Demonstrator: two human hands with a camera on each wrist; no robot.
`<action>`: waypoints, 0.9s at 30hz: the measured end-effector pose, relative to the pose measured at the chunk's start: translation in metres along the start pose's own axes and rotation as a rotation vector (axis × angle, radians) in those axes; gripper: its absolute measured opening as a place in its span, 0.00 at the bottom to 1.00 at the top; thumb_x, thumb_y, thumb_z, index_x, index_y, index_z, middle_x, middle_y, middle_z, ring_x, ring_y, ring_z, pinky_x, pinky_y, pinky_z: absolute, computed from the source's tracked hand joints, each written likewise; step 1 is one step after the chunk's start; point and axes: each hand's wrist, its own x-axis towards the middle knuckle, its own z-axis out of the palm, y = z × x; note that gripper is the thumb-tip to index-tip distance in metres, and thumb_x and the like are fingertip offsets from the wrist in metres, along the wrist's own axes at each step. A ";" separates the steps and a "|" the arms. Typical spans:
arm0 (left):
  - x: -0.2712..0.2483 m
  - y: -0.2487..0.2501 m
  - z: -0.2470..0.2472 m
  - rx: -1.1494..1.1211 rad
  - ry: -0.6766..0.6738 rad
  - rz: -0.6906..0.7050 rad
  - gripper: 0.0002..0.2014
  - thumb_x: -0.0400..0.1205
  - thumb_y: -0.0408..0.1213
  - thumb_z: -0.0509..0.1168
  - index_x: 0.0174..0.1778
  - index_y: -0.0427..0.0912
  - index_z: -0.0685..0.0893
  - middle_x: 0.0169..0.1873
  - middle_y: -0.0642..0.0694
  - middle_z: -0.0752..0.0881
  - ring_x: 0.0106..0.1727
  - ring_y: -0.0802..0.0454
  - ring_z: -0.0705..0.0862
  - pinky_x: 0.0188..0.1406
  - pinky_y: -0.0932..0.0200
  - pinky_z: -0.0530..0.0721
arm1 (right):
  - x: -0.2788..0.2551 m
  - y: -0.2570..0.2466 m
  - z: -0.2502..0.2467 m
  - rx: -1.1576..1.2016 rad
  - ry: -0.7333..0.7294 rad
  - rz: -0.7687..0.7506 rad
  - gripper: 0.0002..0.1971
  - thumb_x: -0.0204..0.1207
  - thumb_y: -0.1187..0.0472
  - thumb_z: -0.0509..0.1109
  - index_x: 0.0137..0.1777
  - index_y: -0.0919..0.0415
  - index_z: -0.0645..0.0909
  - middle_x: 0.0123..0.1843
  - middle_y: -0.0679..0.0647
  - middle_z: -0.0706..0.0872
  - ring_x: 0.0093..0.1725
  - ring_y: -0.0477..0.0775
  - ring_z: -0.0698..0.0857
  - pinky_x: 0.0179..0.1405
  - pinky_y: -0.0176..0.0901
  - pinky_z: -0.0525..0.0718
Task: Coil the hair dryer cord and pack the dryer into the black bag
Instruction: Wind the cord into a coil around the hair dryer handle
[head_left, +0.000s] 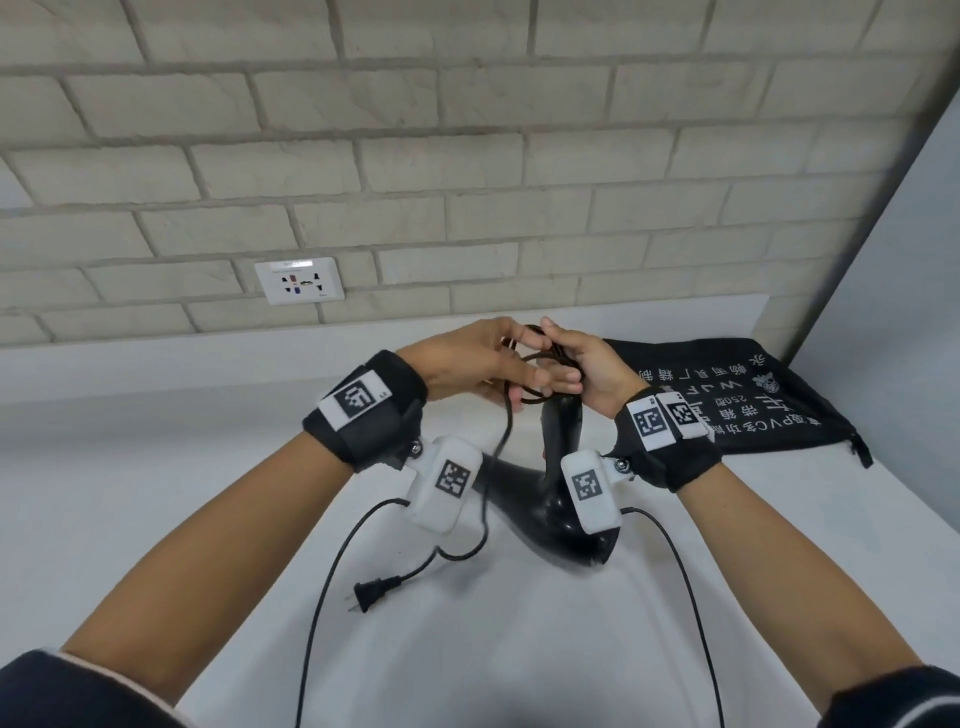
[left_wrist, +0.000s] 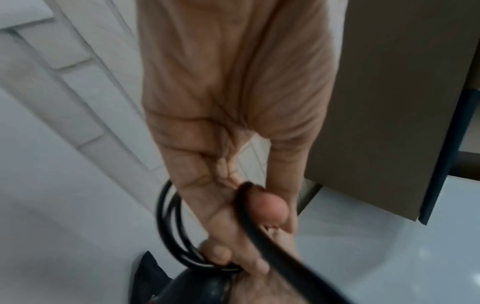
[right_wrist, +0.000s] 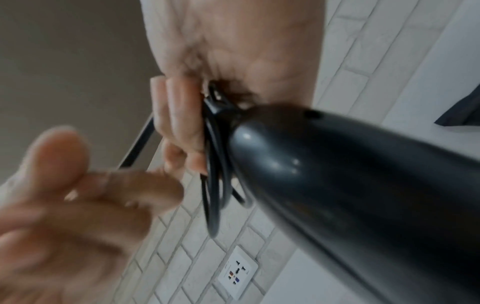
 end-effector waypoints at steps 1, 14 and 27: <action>-0.004 -0.004 -0.003 0.006 -0.048 -0.039 0.14 0.76 0.32 0.68 0.54 0.47 0.73 0.22 0.51 0.83 0.27 0.57 0.84 0.38 0.62 0.83 | 0.000 -0.001 -0.001 -0.002 -0.020 0.017 0.19 0.85 0.51 0.46 0.34 0.55 0.68 0.08 0.45 0.63 0.08 0.41 0.61 0.23 0.33 0.74; -0.016 -0.011 -0.046 -0.042 0.366 0.177 0.11 0.84 0.33 0.56 0.37 0.44 0.79 0.26 0.54 0.75 0.20 0.61 0.68 0.22 0.72 0.70 | 0.001 -0.011 -0.015 0.031 -0.049 0.041 0.26 0.83 0.48 0.46 0.36 0.61 0.79 0.08 0.43 0.61 0.08 0.40 0.60 0.19 0.33 0.75; 0.008 -0.034 -0.006 0.569 0.629 0.390 0.29 0.71 0.34 0.61 0.72 0.41 0.72 0.67 0.39 0.75 0.70 0.45 0.73 0.70 0.57 0.67 | 0.003 -0.008 -0.012 0.009 -0.080 0.110 0.30 0.84 0.48 0.47 0.18 0.50 0.68 0.08 0.43 0.59 0.07 0.41 0.58 0.17 0.32 0.73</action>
